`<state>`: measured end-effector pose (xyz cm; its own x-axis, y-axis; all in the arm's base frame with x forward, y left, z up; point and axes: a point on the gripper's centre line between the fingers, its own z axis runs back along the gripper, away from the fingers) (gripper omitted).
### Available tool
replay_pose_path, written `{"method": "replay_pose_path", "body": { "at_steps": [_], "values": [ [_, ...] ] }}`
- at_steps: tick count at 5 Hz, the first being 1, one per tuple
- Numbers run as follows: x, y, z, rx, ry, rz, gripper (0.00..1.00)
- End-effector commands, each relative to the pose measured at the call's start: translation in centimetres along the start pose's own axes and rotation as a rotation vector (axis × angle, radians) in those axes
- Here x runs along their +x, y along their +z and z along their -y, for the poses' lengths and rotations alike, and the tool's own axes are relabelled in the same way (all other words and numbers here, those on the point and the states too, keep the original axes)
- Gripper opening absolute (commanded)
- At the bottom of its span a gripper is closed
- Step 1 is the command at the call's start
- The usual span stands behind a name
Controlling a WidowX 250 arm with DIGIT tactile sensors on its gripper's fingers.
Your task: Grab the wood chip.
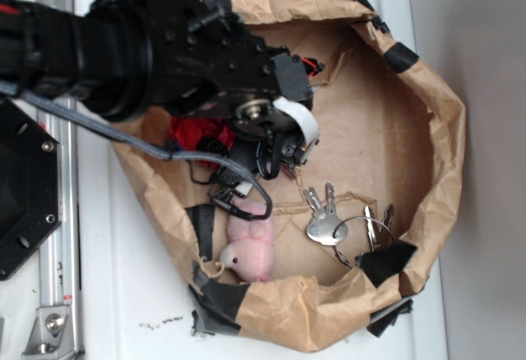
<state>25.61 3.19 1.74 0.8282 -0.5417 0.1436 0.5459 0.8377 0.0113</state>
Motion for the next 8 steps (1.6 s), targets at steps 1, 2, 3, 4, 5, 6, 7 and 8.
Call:
{"method": "replay_pose_path", "body": {
  "at_steps": [1, 2, 3, 4, 5, 6, 7, 8],
  "values": [
    [0.5, 1.2, -0.1, 0.032, -0.002, 0.022, 0.00],
    [0.6, 1.0, -0.3, 0.033, 0.011, 0.011, 0.00],
    [0.7, 1.1, -0.5, 0.048, 0.008, 0.013, 0.00],
    [0.7, 1.6, -0.8, 0.055, 0.016, 0.027, 0.00],
    [0.9, 3.4, -1.5, 0.081, 0.054, 0.052, 0.00],
    [1.8, 8.3, -3.1, 0.095, 0.186, 0.095, 0.00],
    [3.0, 12.9, -4.3, -0.004, 0.322, 0.102, 0.00],
    [4.1, 16.4, -4.0, -0.044, 0.378, 0.055, 0.00]
  ]
}}
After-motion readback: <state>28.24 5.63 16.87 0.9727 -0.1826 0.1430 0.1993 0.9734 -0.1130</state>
